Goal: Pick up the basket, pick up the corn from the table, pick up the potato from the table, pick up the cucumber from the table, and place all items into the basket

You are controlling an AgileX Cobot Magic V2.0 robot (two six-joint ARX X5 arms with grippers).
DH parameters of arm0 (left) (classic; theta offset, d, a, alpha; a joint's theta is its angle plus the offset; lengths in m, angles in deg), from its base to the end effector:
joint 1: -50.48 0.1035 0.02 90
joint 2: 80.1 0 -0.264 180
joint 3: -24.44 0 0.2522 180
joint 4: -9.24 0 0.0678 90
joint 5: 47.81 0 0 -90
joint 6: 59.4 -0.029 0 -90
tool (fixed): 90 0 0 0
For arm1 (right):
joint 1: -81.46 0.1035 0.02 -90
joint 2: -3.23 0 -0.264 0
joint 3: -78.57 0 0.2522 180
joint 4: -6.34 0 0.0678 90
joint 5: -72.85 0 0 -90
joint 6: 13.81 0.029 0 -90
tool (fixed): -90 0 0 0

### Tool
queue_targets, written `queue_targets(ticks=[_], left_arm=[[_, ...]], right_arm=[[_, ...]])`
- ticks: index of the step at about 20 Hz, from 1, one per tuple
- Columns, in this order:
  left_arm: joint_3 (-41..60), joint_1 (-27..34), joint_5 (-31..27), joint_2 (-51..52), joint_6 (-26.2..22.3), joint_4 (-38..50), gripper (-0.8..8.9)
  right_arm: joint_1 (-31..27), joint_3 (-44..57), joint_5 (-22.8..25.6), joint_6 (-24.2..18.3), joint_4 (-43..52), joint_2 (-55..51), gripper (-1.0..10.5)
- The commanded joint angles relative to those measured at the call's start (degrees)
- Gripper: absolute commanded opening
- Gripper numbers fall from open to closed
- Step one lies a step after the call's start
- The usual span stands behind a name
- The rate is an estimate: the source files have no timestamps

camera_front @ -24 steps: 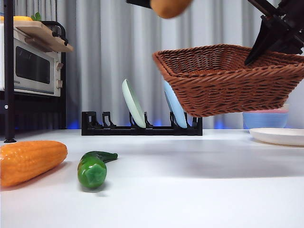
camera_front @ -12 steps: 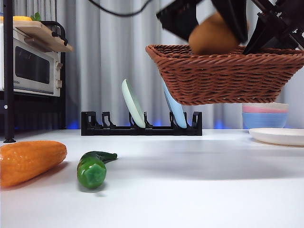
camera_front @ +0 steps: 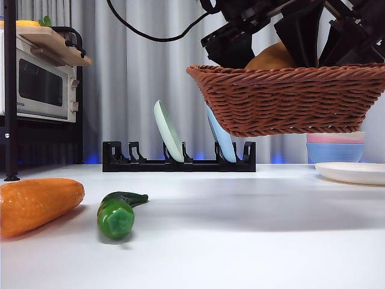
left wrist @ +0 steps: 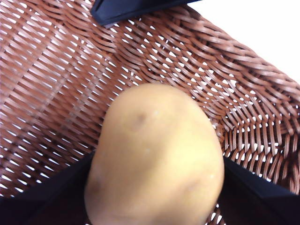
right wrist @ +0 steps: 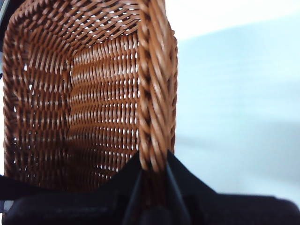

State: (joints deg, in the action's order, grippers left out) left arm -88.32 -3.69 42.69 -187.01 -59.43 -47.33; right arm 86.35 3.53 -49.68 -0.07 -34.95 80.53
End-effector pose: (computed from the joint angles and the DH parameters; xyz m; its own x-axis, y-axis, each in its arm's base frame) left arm 0.2392 -0.3317 0.3069 0.3635 -0.5184 -0.7740 0.8142 0.5806 -0.0064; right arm 0.2785 0.0395 0.2875 0.5630 0.5879 -0.5809 -0.2840 0.7977 0.5320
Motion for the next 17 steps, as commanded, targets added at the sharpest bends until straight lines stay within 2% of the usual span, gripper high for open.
queue_targets(ticks=[1, 2, 6, 12, 14, 17], left_arm=[[0.3, -0.2, -0.3, -0.9, 1.8, 0.0, 5.31], [0.3, -0.2, -0.3, -0.9, 1.9, -0.2, 5.75], [0.3, -0.6, -0.3, -0.1, 2.0, -0.6, 5.73], [0.3, -0.9, -1.2, 16.7, 2.6, -6.4, 5.71], [0.3, -0.9, -4.5, 23.6, 2.7, -11.5, 5.7], [0.3, -0.8, -12.2, 30.3, 5.1, -25.0, 5.7]], right_arm=[[0.1, -0.2, -2.3, 0.8, 0.2, 0.2, -0.1], [0.1, -0.2, -2.6, 0.8, 0.2, 0.2, -0.1], [0.0, -0.2, -3.2, 0.7, 0.2, 0.2, -0.1], [-1.0, -0.2, -3.1, -0.3, 1.0, 0.2, -0.1], [-1.9, -0.2, -3.1, -0.3, 1.2, 0.2, -0.1], [-2.8, -0.2, -3.2, -0.3, 1.3, 0.2, -0.1]])
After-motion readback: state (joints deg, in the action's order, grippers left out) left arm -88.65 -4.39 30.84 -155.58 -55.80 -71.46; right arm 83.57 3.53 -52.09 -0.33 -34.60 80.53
